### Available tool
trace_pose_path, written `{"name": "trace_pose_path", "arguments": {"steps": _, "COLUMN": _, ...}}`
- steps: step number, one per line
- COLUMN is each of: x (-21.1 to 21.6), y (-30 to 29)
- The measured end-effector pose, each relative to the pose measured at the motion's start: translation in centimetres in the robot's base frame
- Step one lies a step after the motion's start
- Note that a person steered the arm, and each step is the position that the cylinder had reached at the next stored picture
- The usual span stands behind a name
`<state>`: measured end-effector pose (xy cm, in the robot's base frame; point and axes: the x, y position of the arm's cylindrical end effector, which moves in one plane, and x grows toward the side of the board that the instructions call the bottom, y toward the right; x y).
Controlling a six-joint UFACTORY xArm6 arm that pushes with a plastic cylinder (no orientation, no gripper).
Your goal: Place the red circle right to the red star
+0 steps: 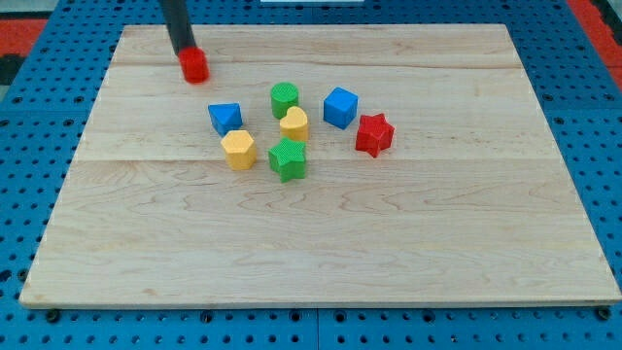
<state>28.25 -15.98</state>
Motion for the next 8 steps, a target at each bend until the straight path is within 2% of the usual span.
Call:
{"name": "trace_pose_path", "arguments": {"steps": 1, "x": 0.3, "y": -2.9}}
{"name": "trace_pose_path", "arguments": {"steps": 2, "x": 4.4, "y": -2.2}}
{"name": "trace_pose_path", "arguments": {"steps": 3, "x": 3.0, "y": 3.6}}
{"name": "trace_pose_path", "arguments": {"steps": 4, "x": 1.4, "y": 13.3}}
{"name": "trace_pose_path", "arguments": {"steps": 5, "x": 1.4, "y": 22.1}}
{"name": "trace_pose_path", "arguments": {"steps": 6, "x": 1.4, "y": 27.7}}
{"name": "trace_pose_path", "arguments": {"steps": 7, "x": 2.8, "y": 28.2}}
{"name": "trace_pose_path", "arguments": {"steps": 8, "x": -0.5, "y": 29.8}}
